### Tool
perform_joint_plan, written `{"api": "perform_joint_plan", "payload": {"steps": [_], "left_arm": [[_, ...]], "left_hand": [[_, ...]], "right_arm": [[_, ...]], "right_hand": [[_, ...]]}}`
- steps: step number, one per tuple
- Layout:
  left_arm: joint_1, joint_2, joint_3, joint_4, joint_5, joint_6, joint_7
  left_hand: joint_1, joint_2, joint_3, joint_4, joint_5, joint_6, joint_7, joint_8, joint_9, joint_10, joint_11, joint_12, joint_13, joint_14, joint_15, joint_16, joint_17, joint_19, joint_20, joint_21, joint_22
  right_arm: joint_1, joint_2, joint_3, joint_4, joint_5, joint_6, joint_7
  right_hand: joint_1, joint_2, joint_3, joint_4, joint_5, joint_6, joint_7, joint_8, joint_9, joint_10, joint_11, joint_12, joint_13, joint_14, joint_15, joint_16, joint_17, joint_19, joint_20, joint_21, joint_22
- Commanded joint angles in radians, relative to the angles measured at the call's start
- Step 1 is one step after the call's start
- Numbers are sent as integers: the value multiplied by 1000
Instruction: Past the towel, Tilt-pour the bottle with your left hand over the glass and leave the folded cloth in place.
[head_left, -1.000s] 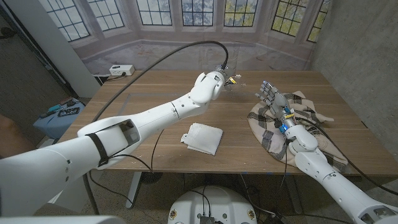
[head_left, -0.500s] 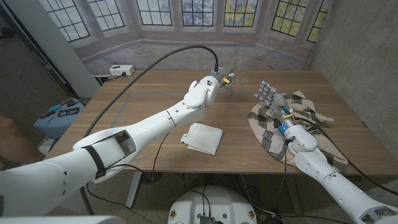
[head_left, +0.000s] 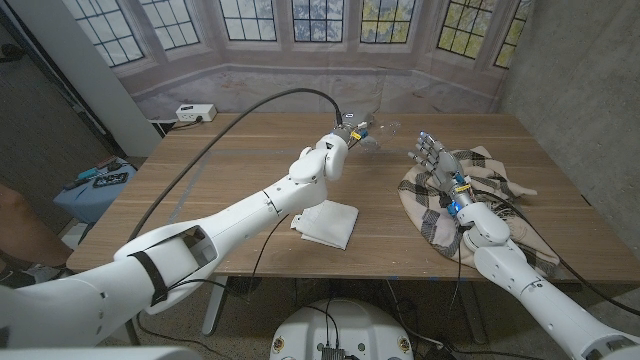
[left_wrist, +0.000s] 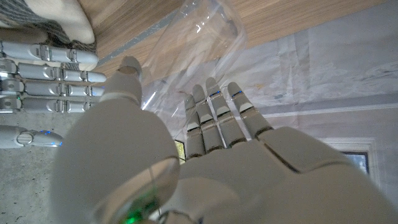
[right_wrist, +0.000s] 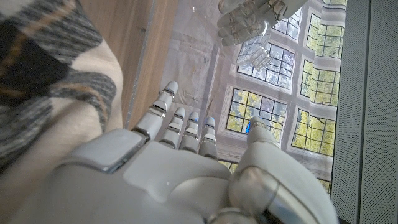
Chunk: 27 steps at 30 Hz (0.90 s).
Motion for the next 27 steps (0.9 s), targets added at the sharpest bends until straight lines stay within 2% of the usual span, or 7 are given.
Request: {"api": "perform_joint_plan", "payload": {"steps": [1, 17, 27], "left_arm": [[56, 0, -25, -5, -131, -55, 157], [148, 7, -83, -5, -271, -169, 325], [197, 5, -122, 23, -351, -283, 416]], "left_hand": [[-69, 81, 31, 22, 7, 180, 36, 1, 6, 3, 0, 4, 5, 14, 0, 2, 4, 10, -5, 9, 5], [-87, 76, 30, 29, 16, 183, 34, 4, 12, 2, -9, 4, 13, 18, -3, 2, 5, 19, -14, 12, 5], [-97, 76, 32, 32, 20, 188, 34, 7, 15, 7, -12, 6, 17, 28, -10, 3, 5, 27, -17, 14, 5]], "right_arm": [[-34, -11, 7, -33, -2, 3, -14], [-45, -18, 3, -53, -8, -4, -20], [-31, -31, -2, -74, -19, -26, -25]], "right_hand": [[11, 2, 0, 0, 5, 8, 2, 0, -1, 6, -1, 3, 2, 10, -4, 4, 3, 5, 0, -4, 5], [11, 2, 0, 0, 5, 8, 3, 0, -1, 5, -1, 3, 2, 11, -3, 4, 3, 5, 0, -4, 5], [11, 2, 0, 0, 5, 7, 1, -1, -1, 4, -2, 2, 2, 9, -5, 3, 3, 4, -1, -4, 5]]}}
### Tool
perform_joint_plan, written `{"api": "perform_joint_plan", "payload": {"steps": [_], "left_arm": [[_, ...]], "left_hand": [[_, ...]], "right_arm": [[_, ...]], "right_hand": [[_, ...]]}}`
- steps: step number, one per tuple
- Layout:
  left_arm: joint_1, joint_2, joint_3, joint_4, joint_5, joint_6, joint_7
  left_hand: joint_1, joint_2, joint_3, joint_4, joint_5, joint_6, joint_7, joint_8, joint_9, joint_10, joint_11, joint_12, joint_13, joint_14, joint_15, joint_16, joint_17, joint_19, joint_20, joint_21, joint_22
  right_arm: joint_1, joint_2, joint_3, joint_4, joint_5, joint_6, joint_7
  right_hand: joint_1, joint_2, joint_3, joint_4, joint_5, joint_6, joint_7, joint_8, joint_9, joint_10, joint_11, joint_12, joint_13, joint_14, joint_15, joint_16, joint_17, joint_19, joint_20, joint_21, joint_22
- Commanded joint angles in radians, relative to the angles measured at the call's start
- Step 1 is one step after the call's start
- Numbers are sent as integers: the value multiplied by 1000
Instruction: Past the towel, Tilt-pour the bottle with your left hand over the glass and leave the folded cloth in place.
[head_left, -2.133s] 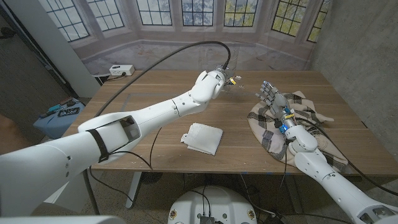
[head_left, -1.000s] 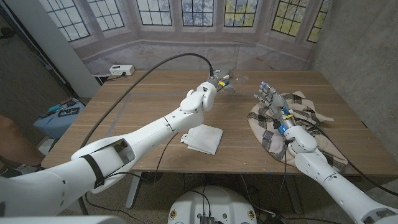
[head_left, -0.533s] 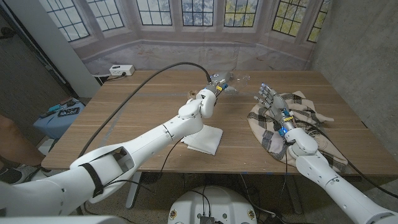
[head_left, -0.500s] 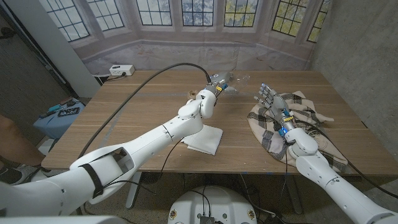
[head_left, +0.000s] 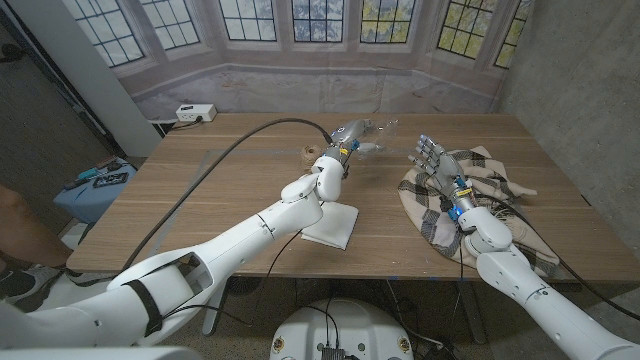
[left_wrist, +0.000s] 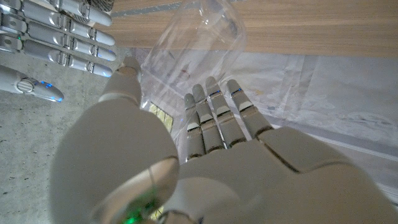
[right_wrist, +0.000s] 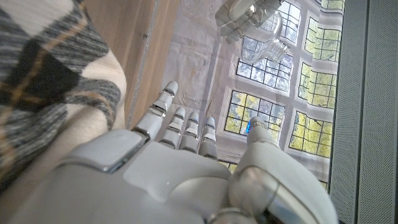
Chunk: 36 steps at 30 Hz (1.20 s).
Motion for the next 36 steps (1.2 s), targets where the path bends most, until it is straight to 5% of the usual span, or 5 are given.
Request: {"api": "perform_joint_plan", "payload": {"steps": [1, 12, 36], "left_arm": [[60, -1, -43, 27, -107, -125, 117], [77, -11, -68, 60, -181, -184, 130], [91, -72, -95, 273, -294, -504, 210]], "left_hand": [[-83, 82, 32, 32, 5, 186, 31, 8, 6, 5, -7, 8, 5, 9, -3, 3, 2, 10, 0, 7, 5], [-94, 84, 34, 36, 8, 181, 33, 7, 9, -3, -7, 6, 10, 2, -3, -2, 3, 6, -5, 5, 5], [-124, 93, 39, 46, 10, 149, 36, -2, 16, -37, 0, -5, 20, -30, -2, -25, 7, -12, -18, -4, 3]], "right_arm": [[12, -13, -7, -23, -12, -25, -7], [18, -29, -10, -47, -24, -61, -30], [6, -73, -5, -108, -40, -115, -57]], "right_hand": [[11, 2, 0, 0, 5, 7, 1, -1, -1, 4, -2, 2, 2, 9, -5, 3, 3, 4, -2, -4, 5], [11, 2, 0, 0, 5, 6, 2, -1, -1, 3, -2, 2, 2, 8, -4, 3, 3, 4, -2, -4, 5], [11, 2, 0, 0, 5, 9, 3, 0, -1, 9, -3, 4, 2, 11, -5, 4, 3, 5, -1, -4, 5]]}}
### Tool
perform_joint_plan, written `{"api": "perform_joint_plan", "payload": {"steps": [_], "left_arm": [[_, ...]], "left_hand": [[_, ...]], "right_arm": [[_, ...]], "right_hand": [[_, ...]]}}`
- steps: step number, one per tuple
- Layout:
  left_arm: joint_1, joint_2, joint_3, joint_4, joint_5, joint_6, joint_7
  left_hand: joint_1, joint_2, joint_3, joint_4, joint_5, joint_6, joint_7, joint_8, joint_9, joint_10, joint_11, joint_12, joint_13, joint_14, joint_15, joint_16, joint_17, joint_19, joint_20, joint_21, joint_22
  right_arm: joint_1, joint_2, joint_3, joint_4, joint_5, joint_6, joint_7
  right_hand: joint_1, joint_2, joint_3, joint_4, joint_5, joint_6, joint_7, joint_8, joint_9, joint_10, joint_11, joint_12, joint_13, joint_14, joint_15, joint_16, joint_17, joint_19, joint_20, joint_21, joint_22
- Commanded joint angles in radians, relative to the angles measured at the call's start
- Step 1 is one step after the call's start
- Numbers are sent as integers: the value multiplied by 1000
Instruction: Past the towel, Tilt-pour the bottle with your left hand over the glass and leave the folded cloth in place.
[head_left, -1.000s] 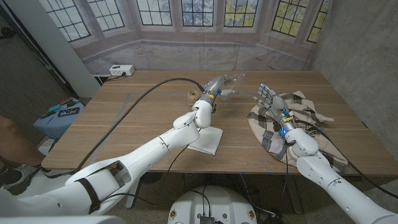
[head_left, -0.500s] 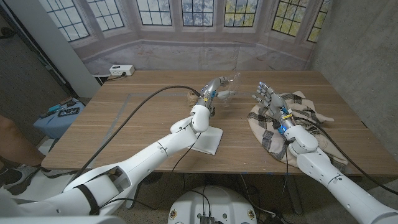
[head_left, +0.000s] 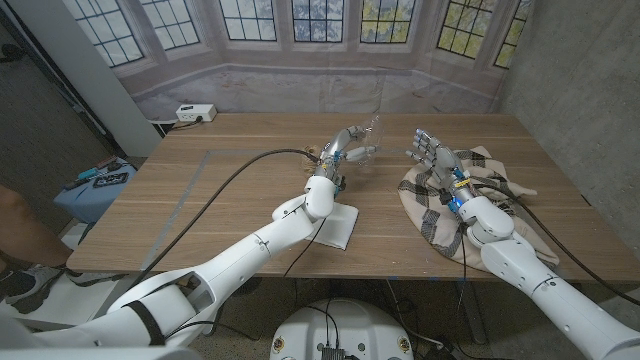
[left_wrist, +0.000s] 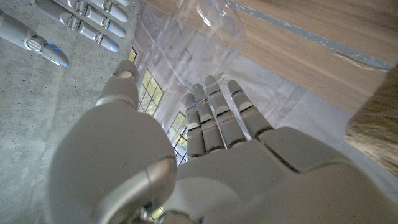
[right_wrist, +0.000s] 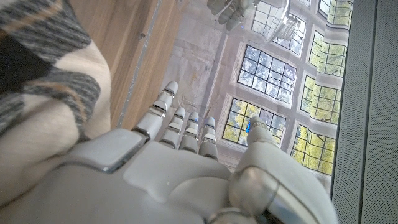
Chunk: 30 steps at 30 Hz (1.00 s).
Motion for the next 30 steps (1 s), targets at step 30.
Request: {"api": "perform_joint_plan", "payload": {"steps": [30], "left_arm": [[5, -26, -17, 112, -100, -58, -22]], "left_hand": [[-88, 98, 57, 30, 4, 148, 31, 3, 3, 3, -4, 1, 7, -1, 0, -15, 4, -9, -5, -8, 2]], "right_arm": [[14, -4, -16, 7, 5, -34, 17]], "right_hand": [[12, 3, 0, 0, 5, 5, 2, 0, -1, 8, -1, 3, 2, 10, -4, 4, 3, 8, -1, -3, 5]]}}
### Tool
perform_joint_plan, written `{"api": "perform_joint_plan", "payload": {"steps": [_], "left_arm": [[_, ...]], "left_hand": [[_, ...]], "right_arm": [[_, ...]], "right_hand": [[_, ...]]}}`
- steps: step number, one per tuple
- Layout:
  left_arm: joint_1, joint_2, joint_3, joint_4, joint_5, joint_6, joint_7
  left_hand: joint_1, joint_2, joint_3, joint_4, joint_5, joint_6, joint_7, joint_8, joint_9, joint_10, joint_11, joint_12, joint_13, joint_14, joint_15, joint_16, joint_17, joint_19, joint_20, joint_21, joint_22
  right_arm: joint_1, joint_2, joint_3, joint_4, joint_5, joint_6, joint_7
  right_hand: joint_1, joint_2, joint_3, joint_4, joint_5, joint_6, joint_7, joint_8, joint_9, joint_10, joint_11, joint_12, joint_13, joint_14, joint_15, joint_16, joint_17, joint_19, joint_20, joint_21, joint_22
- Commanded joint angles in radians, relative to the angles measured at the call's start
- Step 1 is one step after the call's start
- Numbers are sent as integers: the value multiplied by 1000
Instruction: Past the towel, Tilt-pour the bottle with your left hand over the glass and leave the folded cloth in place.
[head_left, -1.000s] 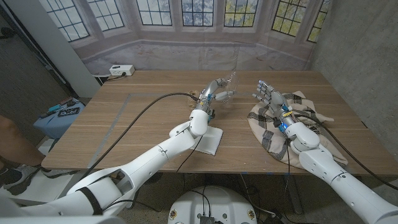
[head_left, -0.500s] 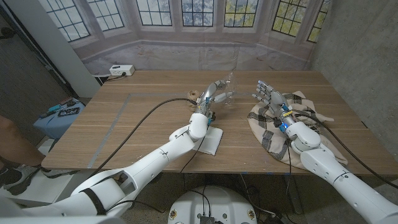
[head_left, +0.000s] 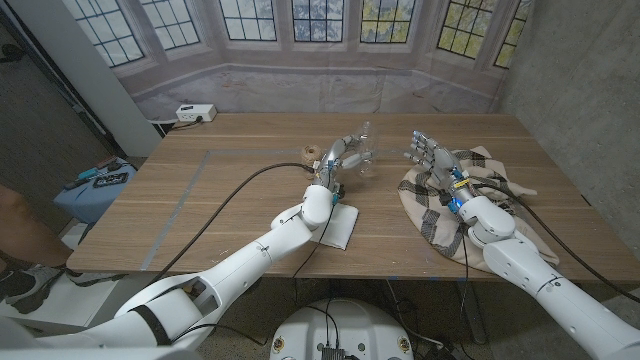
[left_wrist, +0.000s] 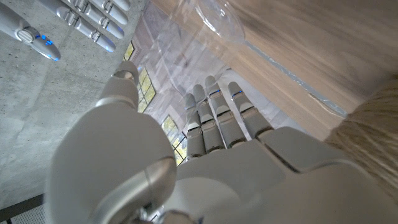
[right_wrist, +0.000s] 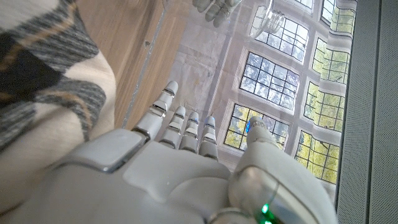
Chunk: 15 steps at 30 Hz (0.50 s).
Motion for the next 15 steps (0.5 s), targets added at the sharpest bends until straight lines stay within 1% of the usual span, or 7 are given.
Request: {"api": "perform_joint_plan", "payload": {"steps": [1, 15], "left_arm": [[-16, 7, 10, 4, 11, 59, -3], [-34, 15, 23, 5, 28, 79, -2]], "left_hand": [[-79, 97, 49, 35, 5, 153, 31, 12, 4, 12, -2, 5, 3, 4, -5, -2, 5, 2, -2, -2, 2], [-75, 94, 51, 29, 6, 152, 30, 12, 5, 12, -6, 5, 6, 1, -8, -3, 9, 1, -2, -3, 2]], "right_arm": [[25, 17, -12, 40, 8, 2, 21], [43, 31, -14, 81, 18, 22, 49]], "right_hand": [[8, -1, 0, 0, 5, 5, 2, 0, -1, 8, -1, 3, 2, 5, 2, 4, 3, 8, 0, -3, 5], [9, -2, 0, -1, 5, 5, 1, 0, -1, 7, -1, 3, 2, 5, 2, 4, 3, 8, 0, -3, 5]]}}
